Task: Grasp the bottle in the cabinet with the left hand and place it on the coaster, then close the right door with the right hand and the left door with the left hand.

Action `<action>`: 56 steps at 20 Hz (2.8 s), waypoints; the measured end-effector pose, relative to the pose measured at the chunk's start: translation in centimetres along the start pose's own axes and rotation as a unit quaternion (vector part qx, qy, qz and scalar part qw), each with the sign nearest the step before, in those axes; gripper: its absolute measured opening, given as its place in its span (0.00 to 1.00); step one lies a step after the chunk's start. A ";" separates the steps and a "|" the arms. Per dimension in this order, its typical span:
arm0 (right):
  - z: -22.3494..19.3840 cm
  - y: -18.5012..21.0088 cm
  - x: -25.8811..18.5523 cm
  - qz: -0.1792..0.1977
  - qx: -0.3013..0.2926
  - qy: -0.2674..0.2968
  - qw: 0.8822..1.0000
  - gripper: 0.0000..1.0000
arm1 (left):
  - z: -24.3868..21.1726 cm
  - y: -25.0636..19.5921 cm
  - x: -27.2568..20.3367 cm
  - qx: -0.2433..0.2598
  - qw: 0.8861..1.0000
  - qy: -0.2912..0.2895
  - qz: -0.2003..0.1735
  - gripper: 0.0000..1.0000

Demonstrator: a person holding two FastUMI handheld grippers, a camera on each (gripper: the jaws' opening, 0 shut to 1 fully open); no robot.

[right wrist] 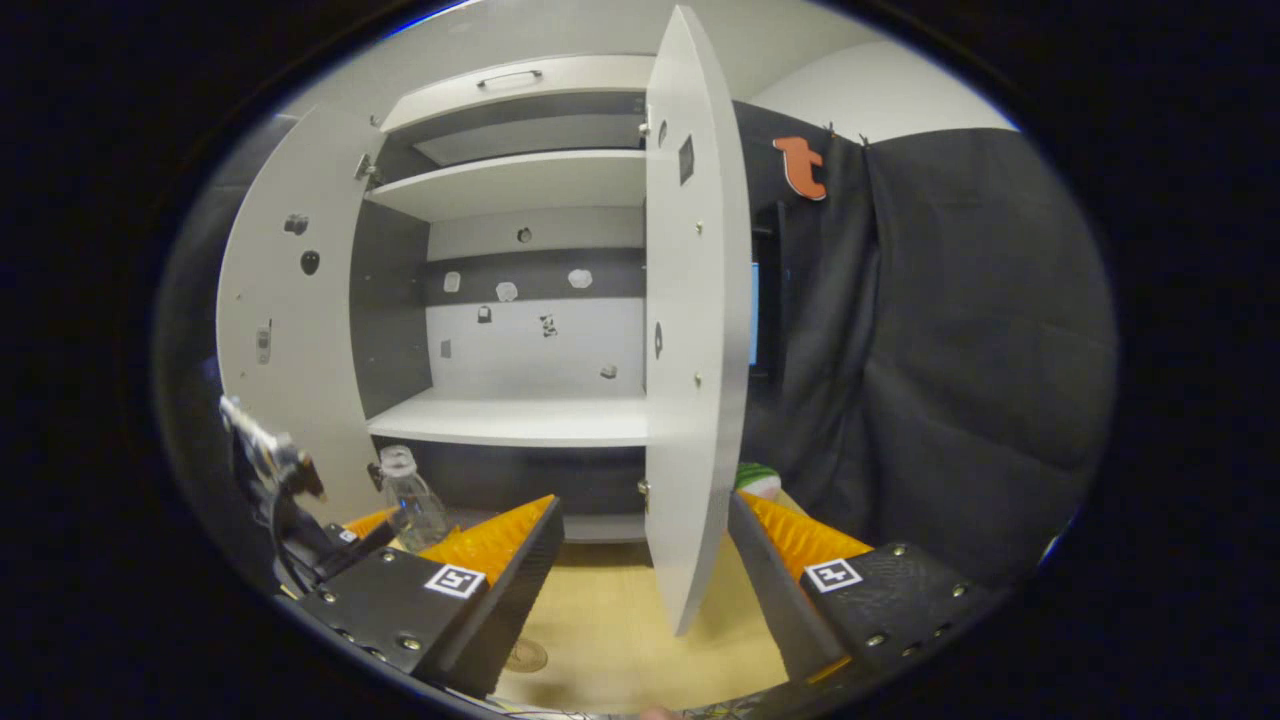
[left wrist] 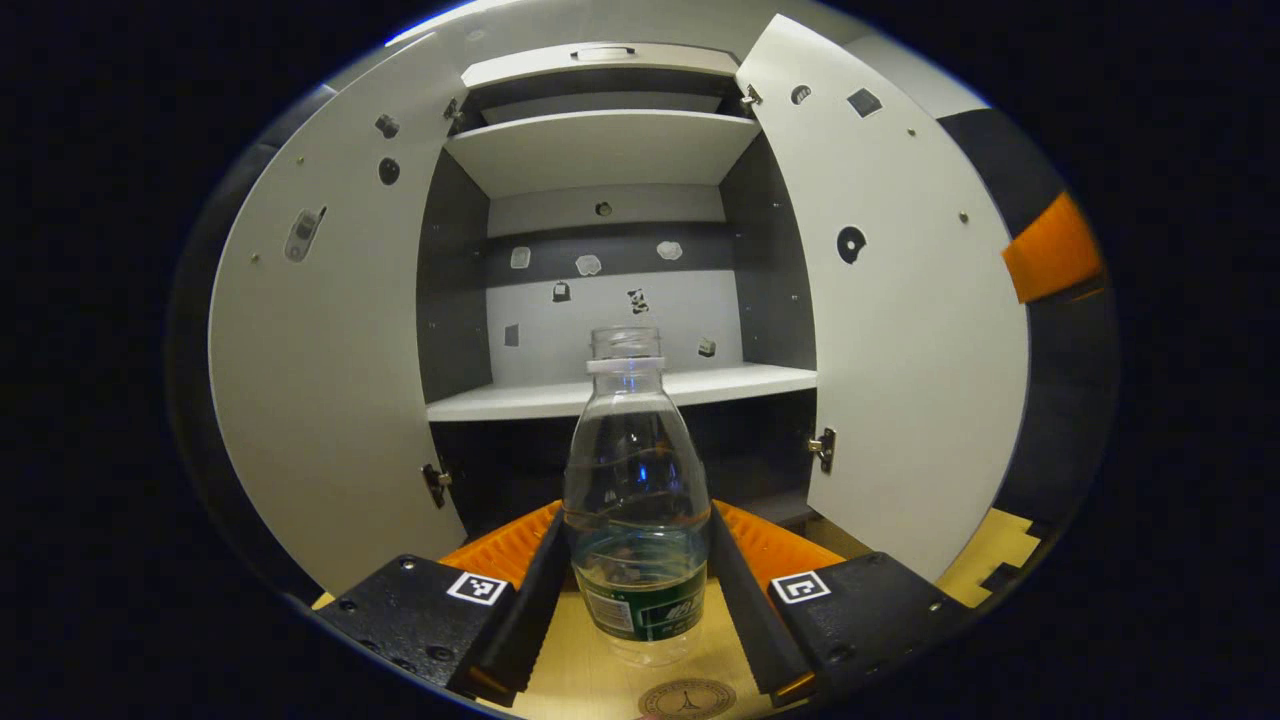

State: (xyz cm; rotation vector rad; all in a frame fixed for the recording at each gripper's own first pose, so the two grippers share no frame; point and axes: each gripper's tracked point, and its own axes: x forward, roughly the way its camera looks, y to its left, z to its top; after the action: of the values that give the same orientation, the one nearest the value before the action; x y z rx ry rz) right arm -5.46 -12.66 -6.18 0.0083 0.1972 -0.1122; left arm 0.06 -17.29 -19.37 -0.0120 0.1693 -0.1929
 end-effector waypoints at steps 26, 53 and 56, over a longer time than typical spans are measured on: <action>-7.2 -1.7 -1.3 0.009 -0.034 0.093 0.995 1.00 | -15.3 -2.4 -1.8 0.015 0.996 0.091 -0.013 0.82; -4.0 -2.0 -1.4 0.025 -0.005 0.052 0.998 0.98 | -5.5 -1.0 -4.5 0.036 0.999 0.031 -0.006 0.89; -1.1 -3.5 -1.6 0.021 0.008 0.023 0.999 0.98 | -1.7 -0.3 -4.8 0.032 0.999 0.012 0.000 0.88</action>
State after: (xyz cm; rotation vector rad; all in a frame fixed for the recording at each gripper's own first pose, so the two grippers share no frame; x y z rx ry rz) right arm -7.67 -15.94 -6.94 0.0319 0.2414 -0.0714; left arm -4.99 -16.66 -20.28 0.0537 0.1861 -0.1987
